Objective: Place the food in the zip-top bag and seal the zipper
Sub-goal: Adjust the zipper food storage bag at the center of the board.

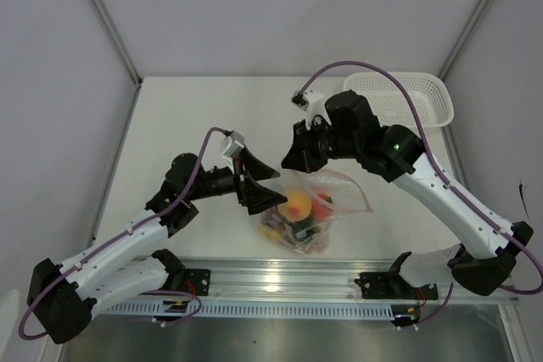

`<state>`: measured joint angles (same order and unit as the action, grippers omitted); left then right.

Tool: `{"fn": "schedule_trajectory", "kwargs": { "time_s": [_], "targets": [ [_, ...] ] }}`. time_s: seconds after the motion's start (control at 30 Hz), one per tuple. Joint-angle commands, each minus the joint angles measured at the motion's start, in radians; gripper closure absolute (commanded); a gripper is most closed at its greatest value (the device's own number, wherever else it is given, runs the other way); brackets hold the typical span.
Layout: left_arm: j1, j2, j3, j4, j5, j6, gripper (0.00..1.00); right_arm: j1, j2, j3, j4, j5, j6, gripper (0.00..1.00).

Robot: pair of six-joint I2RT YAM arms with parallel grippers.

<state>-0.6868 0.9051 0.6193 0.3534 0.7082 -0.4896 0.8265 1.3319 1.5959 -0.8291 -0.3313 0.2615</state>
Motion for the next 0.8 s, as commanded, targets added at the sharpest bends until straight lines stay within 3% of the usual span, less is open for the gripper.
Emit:
{"fn": "schedule_trajectory", "kwargs": {
  "time_s": [0.0, 0.07, 0.23, 0.43, 0.57, 0.77],
  "targets": [
    [-0.034, -0.055, 0.062, -0.108, -0.180, 0.065, 0.01, 0.037, -0.011, 0.073, -0.002, 0.285, 0.083, 1.00],
    [-0.063, -0.104, 0.060, -0.134, -0.243, 0.100, 0.00, 0.025, -0.011, 0.075, -0.015, 0.467, 0.190, 1.00],
    [-0.126, -0.176, 0.022, -0.091, -0.322, 0.152, 0.01, 0.006, -0.023, 0.062, 0.002, 0.624, 0.317, 1.00],
    [-0.295, -0.172, 0.030, -0.093, -0.418, 0.282, 0.01, 0.002, -0.028, 0.073, -0.013, 0.801, 0.383, 1.00],
    [-0.440, -0.135, 0.043, -0.091, -0.618, 0.341, 0.01, -0.030, -0.022, 0.084, -0.056, 0.862, 0.482, 1.00],
    [-0.575, -0.081, 0.097, -0.132, -0.866, 0.410, 0.01, -0.014, 0.009, 0.085, -0.129, 0.936, 0.620, 1.00]
  ]
}}
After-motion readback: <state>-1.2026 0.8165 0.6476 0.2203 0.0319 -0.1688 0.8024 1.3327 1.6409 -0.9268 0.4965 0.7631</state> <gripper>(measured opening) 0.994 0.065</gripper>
